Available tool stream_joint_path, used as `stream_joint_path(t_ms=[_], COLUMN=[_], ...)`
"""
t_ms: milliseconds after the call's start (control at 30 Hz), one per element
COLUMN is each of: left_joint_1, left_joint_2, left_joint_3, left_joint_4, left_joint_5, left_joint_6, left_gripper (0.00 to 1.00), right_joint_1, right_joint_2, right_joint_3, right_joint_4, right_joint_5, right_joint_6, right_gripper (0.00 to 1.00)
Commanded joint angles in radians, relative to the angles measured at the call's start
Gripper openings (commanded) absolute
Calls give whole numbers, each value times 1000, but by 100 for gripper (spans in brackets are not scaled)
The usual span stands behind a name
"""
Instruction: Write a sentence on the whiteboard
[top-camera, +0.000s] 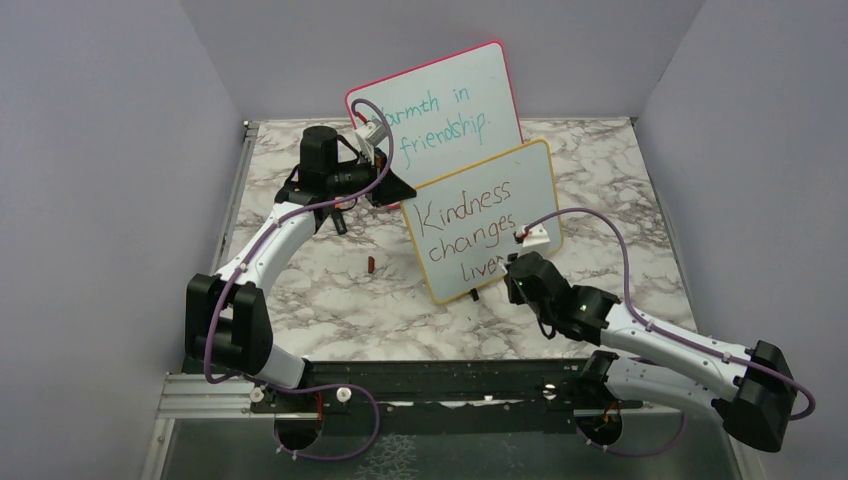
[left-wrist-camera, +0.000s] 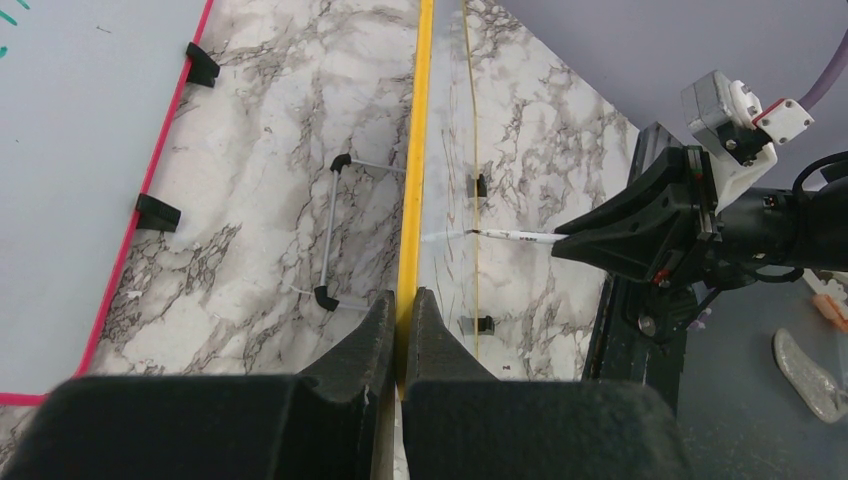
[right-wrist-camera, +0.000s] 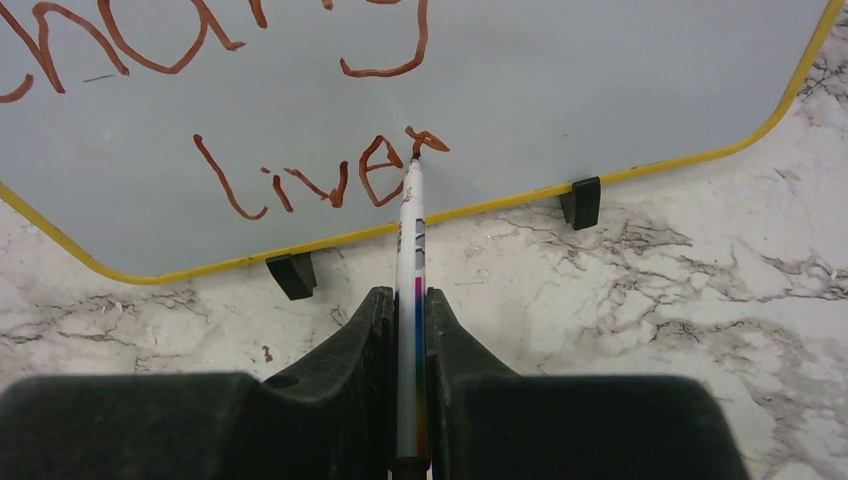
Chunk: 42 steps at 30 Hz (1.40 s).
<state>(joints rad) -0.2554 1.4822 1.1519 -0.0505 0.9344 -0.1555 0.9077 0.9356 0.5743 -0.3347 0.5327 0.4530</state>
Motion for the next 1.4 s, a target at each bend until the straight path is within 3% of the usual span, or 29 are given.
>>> stream_joint_path(t_ms=[0,433,1367], left_joint_1=[-30,-30,-30], left_joint_2=[41,41,44], left_joint_3=[-14,-12,-12], left_joint_4=[-88,-87,-87], left_joint_5=[-26,-25,-24], left_joint_6=[31,30,31], left_gripper=[0,0,0], right_joint_1=[-5,-8,-10], right_joint_2=[28,31,34], right_joint_3=[-4,10,24], right_joint_4=[-27,-77,-19], right_joint_5=[-28,57,-110], right_joint_6=[31,79,9], right_gripper=[1,1,1])
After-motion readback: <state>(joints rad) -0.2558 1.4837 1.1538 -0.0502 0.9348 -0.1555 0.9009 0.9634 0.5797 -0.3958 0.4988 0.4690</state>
